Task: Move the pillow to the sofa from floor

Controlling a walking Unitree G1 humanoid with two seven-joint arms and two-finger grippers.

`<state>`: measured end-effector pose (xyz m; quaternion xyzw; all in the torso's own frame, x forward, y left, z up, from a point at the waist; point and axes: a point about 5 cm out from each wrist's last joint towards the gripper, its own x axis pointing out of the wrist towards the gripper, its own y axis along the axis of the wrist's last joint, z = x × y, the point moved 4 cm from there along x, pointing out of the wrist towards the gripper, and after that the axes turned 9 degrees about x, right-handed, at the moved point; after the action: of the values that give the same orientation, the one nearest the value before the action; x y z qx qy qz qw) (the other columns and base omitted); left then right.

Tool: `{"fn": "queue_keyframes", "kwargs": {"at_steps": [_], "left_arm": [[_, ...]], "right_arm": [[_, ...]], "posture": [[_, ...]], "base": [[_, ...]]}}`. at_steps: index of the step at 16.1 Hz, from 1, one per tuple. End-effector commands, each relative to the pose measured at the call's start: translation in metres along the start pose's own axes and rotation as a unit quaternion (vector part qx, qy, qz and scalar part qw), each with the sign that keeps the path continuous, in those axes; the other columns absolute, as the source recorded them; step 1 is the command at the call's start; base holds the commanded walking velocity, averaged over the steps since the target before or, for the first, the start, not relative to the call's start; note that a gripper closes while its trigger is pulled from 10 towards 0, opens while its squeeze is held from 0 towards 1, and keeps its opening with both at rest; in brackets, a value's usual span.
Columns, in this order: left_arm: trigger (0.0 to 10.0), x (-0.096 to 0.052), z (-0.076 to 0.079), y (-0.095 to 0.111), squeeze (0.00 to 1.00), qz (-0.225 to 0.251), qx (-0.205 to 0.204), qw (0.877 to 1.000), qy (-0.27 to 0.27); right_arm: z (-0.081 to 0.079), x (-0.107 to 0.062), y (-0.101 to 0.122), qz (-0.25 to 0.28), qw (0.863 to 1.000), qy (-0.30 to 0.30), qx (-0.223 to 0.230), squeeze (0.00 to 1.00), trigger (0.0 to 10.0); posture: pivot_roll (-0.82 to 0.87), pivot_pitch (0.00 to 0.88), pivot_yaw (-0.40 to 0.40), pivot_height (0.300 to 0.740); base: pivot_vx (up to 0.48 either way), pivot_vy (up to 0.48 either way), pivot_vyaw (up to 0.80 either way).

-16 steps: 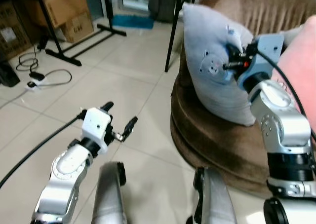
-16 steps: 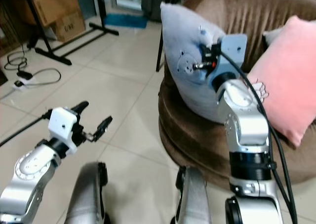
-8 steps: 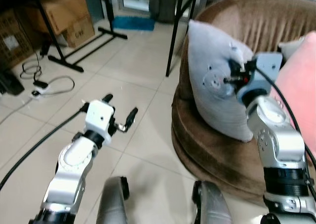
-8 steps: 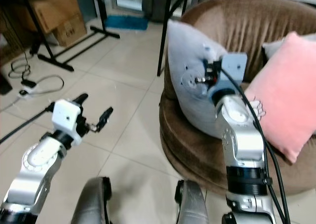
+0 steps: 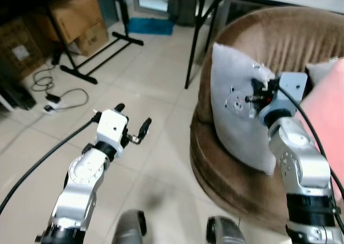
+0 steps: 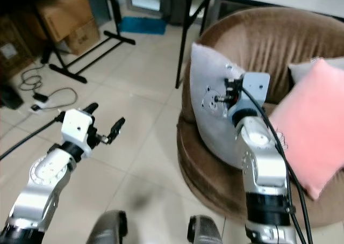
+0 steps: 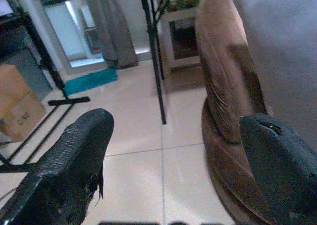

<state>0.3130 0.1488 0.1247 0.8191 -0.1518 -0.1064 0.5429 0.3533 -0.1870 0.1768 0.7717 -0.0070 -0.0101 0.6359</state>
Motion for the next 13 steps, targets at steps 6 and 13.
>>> {"fn": "queue_keyframes", "kwargs": {"at_steps": [6,13], "left_arm": [[10.0,-0.0019,0.0013,-0.0025,0.0,-0.005,0.004,1.0,-0.002],[10.0,-0.0016,0.0029,-0.0032,0.0,-0.007,0.007,1.0,-0.008]], "right_arm": [[0.0027,-0.0019,0.0085,0.012,1.0,-0.004,-0.008,0.0,10.0],[0.0047,-0.004,0.0075,0.01,1.0,-0.013,-0.003,0.0,10.0]], "posture": [[-0.11,0.0,0.018,0.74],[-0.11,0.0,0.03,0.74]], "base": [[0.0,0.0,0.0],[0.0,0.0,0.0]]}}
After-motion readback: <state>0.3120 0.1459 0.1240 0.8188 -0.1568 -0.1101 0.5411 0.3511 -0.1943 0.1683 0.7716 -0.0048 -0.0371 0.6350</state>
